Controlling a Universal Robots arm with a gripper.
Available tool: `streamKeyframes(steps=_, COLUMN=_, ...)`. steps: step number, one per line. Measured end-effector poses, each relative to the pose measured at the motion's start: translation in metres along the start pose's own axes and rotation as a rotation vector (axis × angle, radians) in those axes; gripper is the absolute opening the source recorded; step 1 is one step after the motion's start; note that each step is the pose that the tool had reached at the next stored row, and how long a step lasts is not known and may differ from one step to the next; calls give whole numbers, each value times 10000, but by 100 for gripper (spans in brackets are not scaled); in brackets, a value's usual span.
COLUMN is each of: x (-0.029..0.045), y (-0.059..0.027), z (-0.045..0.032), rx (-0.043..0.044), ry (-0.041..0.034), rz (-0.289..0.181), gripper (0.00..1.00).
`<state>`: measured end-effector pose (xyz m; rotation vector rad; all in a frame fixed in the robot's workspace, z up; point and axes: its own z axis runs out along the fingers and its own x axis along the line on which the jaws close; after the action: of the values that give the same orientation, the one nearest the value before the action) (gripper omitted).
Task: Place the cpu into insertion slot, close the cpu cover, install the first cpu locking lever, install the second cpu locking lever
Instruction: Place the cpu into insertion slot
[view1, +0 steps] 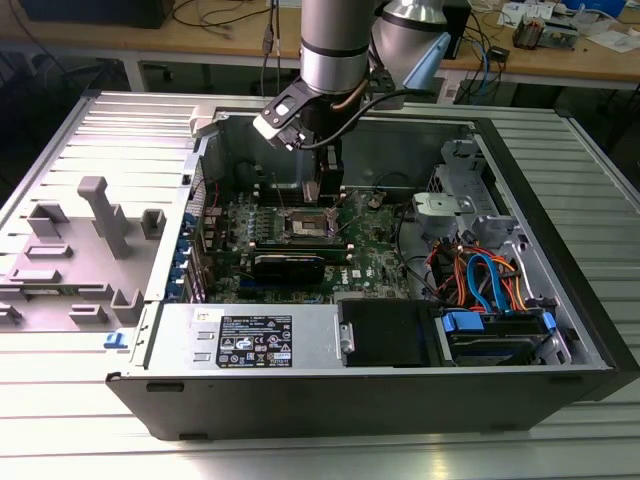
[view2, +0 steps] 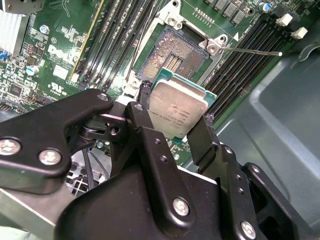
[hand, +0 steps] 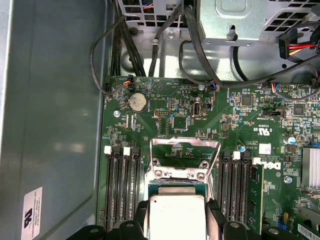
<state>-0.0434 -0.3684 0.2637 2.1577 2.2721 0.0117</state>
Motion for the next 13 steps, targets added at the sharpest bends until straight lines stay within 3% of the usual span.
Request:
streamKeyframes(steps=4, x=1, y=-2, z=22, rx=0, ry=1, rz=10, gripper=55)
streamKeyframes(steps=10, x=2, y=-20, z=119, rx=-22, ry=-3, rz=114, gripper=55)
streamKeyframes(steps=13, x=3, y=-29, z=140, rx=-109, ry=-9, rz=194, gripper=55)
